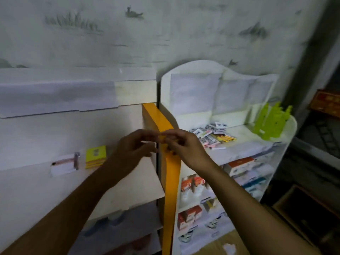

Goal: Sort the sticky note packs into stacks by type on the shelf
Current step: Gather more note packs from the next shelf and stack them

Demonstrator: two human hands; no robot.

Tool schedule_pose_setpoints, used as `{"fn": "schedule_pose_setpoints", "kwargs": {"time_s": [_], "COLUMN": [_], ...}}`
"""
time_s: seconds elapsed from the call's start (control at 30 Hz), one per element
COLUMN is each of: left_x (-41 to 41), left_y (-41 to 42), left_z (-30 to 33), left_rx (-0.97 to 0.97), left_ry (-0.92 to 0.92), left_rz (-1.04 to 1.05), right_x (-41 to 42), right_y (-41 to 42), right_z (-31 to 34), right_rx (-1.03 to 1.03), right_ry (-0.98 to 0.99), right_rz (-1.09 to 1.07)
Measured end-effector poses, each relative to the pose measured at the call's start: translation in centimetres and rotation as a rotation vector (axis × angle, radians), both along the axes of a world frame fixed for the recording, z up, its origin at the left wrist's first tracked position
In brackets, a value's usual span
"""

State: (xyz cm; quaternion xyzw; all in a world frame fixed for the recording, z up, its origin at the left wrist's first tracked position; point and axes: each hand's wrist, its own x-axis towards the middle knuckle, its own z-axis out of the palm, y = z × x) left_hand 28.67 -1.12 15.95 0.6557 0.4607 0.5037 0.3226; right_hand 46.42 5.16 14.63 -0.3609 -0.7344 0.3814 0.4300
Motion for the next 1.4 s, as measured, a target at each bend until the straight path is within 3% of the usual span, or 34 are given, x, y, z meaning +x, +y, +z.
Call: {"fn": "schedule_pose_setpoints", "kwargs": {"time_s": [0.27,0.47,0.63,0.8,1.17,1.27,1.33,1.4], "left_x": [12.7,22.2,25.3,25.8,27.3,27.1,27.0,26.9], "left_y": [3.4,10.6,13.8,17.2,31.7,34.1,35.3,36.5], "left_z": [-1.7,-5.1,-9.6,-12.2,-15.6,-15.9,-16.1,-16.4], "left_rx": [-0.050,-0.135,-0.200,-0.344,-0.238,-0.199,-0.169,-0.112], "left_ry": [0.004,0.107,0.248,0.269,0.284,0.348,0.402,0.468], "left_rz": [-0.184,-0.138,-0.046,0.053,0.193,0.219,0.225,0.226], "right_x": [12.8,24.7,30.2,30.9,25.7,25.3,24.9,24.6], "right_y": [1.7,7.0,11.5,16.3,32.9,37.8,39.3,40.2], "right_z": [-1.1,-4.9,-9.0,-11.3,-12.8,-13.8,-14.5,-15.6], "right_rx": [-0.081,-0.169,-0.245,-0.303,-0.022,0.084,0.060,0.005], "right_ry": [0.088,0.021,-0.065,-0.129,-0.382,-0.583,-0.735,-0.749], "right_rz": [-0.156,-0.262,-0.267,-0.205,-0.223,-0.219,-0.174,-0.147]}}
